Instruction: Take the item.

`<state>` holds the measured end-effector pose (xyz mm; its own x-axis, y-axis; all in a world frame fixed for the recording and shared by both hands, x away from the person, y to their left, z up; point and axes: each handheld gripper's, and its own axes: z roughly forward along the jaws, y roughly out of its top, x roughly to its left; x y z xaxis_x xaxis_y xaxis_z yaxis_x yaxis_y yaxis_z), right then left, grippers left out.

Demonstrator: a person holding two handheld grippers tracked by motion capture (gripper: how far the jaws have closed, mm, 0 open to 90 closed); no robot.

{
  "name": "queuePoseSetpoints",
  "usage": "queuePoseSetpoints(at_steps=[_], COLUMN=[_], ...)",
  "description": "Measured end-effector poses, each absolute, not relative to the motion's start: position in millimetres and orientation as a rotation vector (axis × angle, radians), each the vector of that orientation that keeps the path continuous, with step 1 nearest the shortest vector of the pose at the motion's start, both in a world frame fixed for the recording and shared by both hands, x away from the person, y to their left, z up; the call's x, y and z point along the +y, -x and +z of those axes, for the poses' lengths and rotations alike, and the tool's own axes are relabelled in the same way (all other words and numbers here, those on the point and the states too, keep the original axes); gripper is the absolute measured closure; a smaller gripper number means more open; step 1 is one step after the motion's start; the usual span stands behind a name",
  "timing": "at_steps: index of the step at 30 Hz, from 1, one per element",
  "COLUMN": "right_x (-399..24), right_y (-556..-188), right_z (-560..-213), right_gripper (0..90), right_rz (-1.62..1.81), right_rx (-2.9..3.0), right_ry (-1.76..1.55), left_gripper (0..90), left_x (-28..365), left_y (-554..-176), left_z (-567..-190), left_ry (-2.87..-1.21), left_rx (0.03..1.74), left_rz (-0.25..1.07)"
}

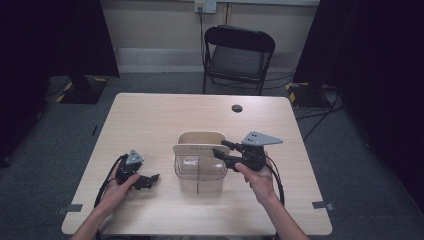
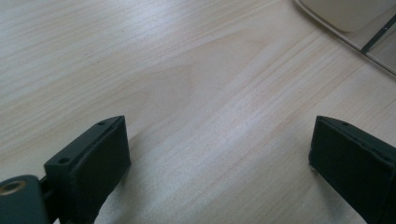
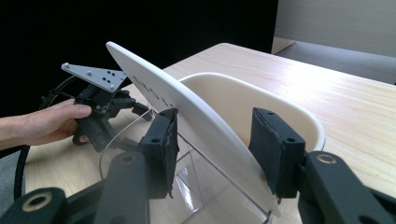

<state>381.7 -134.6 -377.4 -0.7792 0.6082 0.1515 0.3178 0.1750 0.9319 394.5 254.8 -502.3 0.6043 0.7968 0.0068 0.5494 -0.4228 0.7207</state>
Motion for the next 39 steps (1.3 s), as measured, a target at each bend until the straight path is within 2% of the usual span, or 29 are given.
queuePoseSetpoints(at_steps=[39], right_x=[-133.9], right_y=[-380.1], right_z=[-377.7], right_gripper=[51.6], right_rz=[1.634], right_rx=[2.192], right_ry=[-0.887], left_gripper=[4.6], left_x=[254.8], left_y=[-394.5], left_z=[-502.3], left_ry=[-2.137], left_rx=[1.057], left_rz=[0.459])
